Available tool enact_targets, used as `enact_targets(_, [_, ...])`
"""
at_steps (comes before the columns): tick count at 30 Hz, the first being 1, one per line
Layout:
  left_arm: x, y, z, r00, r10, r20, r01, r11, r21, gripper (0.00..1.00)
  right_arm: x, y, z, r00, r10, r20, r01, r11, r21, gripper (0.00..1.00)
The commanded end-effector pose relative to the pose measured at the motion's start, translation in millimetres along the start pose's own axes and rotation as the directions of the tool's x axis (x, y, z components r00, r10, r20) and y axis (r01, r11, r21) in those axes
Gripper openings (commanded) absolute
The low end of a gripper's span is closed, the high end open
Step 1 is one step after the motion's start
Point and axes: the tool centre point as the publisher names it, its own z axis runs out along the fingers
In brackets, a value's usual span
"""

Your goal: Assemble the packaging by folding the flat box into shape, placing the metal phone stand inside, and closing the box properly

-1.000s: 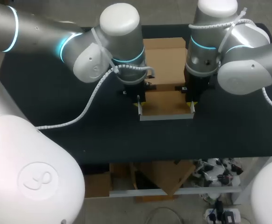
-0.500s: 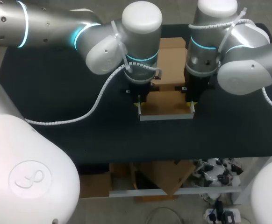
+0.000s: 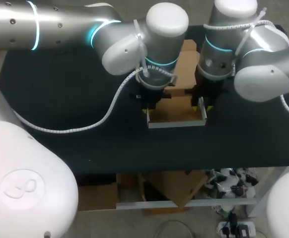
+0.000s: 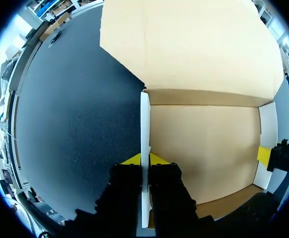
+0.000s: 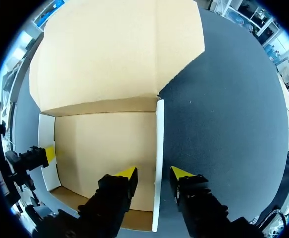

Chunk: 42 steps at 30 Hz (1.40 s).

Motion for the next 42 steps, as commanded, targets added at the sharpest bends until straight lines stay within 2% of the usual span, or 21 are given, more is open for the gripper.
enact_targets(1, [0.6,1.3,3,0.998,0.002,0.067,-0.002,1.000,0.008,0.00,-6,-8,-8,1.000,-0.012,-0.027,0.011,0.999,-0.033,0.51])
enact_targets(3, [0.0,1.4,3,0.998,0.005,0.064,-0.005,1.000,0.009,0.00,-8,-9,-11,0.999,-0.020,-0.046,0.017,0.999,-0.050,0.59])
enact_targets(13, [-5.7,0.7,0,0.999,0.016,0.039,-0.017,1.000,0.007,0.00,-14,-12,-24,0.995,-0.055,-0.079,0.047,0.994,-0.100,0.80])
enact_targets(17, [-7.5,0.7,-1,0.999,0.023,0.030,-0.023,1.000,0.008,0.00,-16,-13,-33,0.990,-0.087,-0.114,0.072,0.988,-0.135,0.96])
enact_targets(20, [-9.2,0.5,-1,0.999,0.026,0.023,-0.027,1.000,0.008,0.00,-18,-15,-41,0.984,-0.116,-0.137,0.092,0.982,-0.166,1.00])
enact_targets(30, [-16.1,0.3,-1,0.999,0.039,0.002,-0.039,0.999,0.008,0.00,-29,-18,-52,0.947,-0.239,-0.212,0.183,0.950,-0.252,1.00])
enact_targets(34, [-18.2,-0.1,0,0.999,0.042,-0.002,-0.042,0.999,0.004,0.00,-32,-20,-59,0.914,-0.338,-0.223,0.267,0.917,-0.298,1.00])
enact_targets(36, [-18.8,-0.3,0,0.999,0.047,-0.004,-0.047,0.999,0.001,0.00,-32,-22,-63,0.885,-0.407,-0.224,0.326,0.888,-0.325,1.00])
enact_targets(42, [-20.4,-0.9,1,0.999,0.053,-0.008,-0.053,0.999,-0.001,0.00,-38,-31,-78,0.770,-0.593,-0.237,0.460,0.772,-0.438,1.00])
